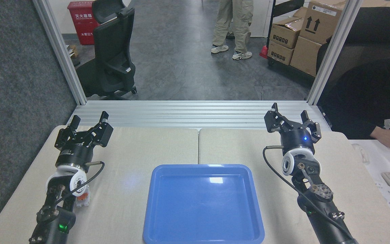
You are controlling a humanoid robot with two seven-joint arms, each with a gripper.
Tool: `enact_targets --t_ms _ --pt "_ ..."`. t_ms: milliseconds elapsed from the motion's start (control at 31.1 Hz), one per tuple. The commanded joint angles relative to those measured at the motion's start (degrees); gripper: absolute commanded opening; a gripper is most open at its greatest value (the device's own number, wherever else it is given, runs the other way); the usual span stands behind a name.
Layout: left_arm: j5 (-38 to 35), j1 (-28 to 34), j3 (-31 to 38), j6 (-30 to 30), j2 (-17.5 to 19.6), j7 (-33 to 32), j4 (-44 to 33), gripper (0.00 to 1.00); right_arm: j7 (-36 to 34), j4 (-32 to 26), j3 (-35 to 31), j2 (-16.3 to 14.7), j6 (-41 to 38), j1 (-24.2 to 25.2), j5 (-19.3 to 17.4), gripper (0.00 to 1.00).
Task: Pick up switch part and place in tray
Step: 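Move the left gripper down and inward toward the small switch part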
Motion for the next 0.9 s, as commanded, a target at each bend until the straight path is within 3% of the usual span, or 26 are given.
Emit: enact_targets --t_ms 0,161,867 --pt "-0.22 -1.17 -1.92 3.19 -0.96 -0.22 2.87 1.0 -0.01 0.03 0.07 0.0 -0.01 0.0 -0.01 1.0" --pt "-0.22 -0.47 -2.53 5.65 -0.61 -0.83 3.22 1.0 -0.01 -0.06 0.07 0.08 -0.01 0.0 -0.01 1.0" --pt "-0.22 -0.12 -2.62 5.92 -0.52 -5.05 2.7 1.0 -0.01 0.03 0.07 0.0 -0.01 0.0 -0.01 1.0"
